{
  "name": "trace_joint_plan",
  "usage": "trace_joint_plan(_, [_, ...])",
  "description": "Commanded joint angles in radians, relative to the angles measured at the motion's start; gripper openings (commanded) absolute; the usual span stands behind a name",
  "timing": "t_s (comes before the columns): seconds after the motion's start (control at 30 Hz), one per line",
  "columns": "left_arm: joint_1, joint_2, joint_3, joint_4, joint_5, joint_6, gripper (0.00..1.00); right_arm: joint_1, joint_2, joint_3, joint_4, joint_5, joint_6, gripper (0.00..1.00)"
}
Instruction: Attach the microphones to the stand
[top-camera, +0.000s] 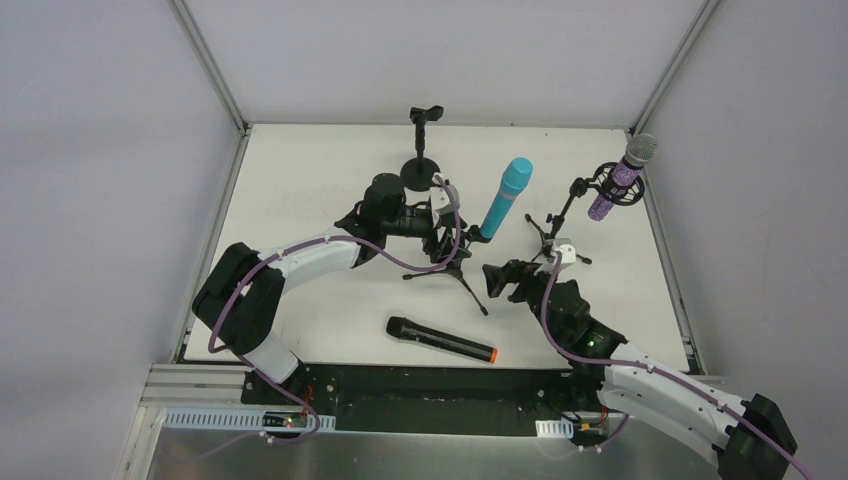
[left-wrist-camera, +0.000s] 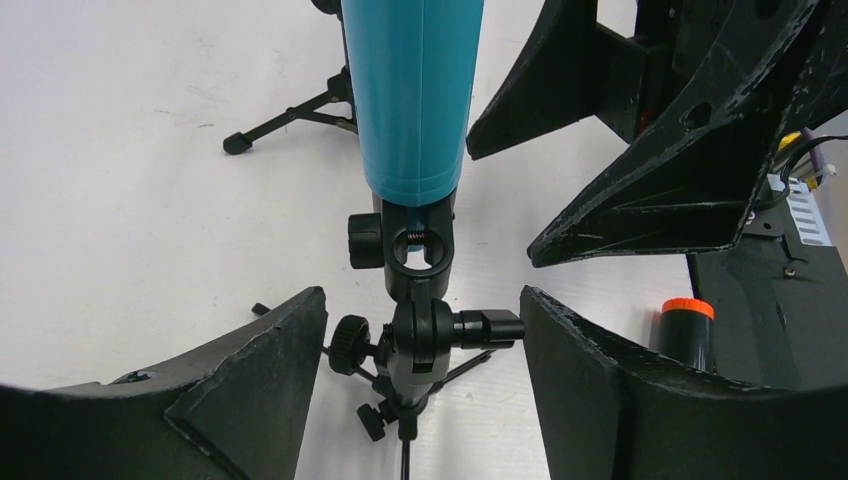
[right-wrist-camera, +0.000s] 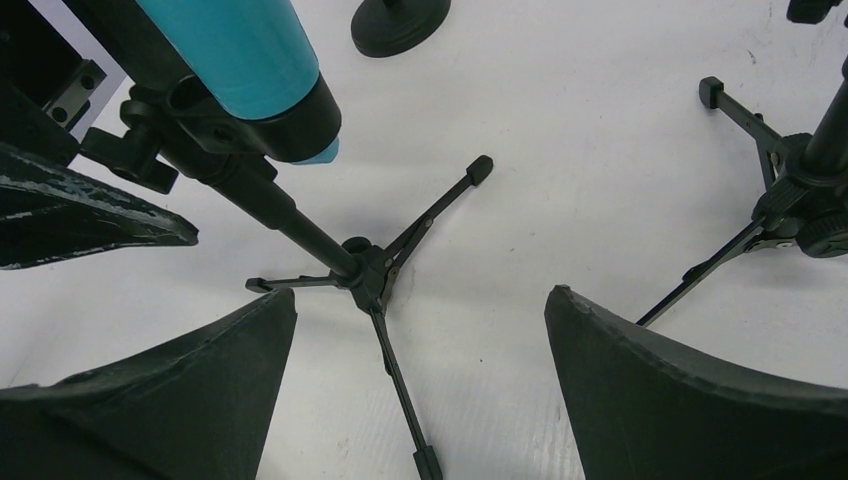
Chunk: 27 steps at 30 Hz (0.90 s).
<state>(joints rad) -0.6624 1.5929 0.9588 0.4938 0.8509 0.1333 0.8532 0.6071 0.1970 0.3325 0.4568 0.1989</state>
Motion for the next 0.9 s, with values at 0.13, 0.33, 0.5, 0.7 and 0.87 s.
trace_joint_plan(0.13, [-0.011, 0.003, 0.038, 0.083, 0.015, -0.022, 0.61, -0.001, 0.014, 0.022, 0.042, -0.018, 0.020, 0.98])
trace_joint_plan(0.33, [-0.011, 0.007, 0.049, 0.073, 0.047, -0.022, 0.43, -0.002, 0.031, 0.029, 0.043, -0.036, 0.015, 0.98])
trace_joint_plan(0.5, [-0.011, 0.017, 0.064, 0.066, 0.081, -0.039, 0.19, -0.001, 0.081, 0.042, 0.056, -0.063, -0.007, 0.98])
trace_joint_plan(0.7, [-0.011, 0.007, 0.060, 0.062, 0.047, -0.041, 0.00, -0.001, 0.167, 0.049, 0.132, -0.115, -0.072, 0.98])
trace_joint_plan(0.87, [-0.010, -0.014, 0.051, 0.058, -0.014, -0.039, 0.00, 0.005, 0.269, 0.072, 0.199, -0.159, -0.143, 0.97])
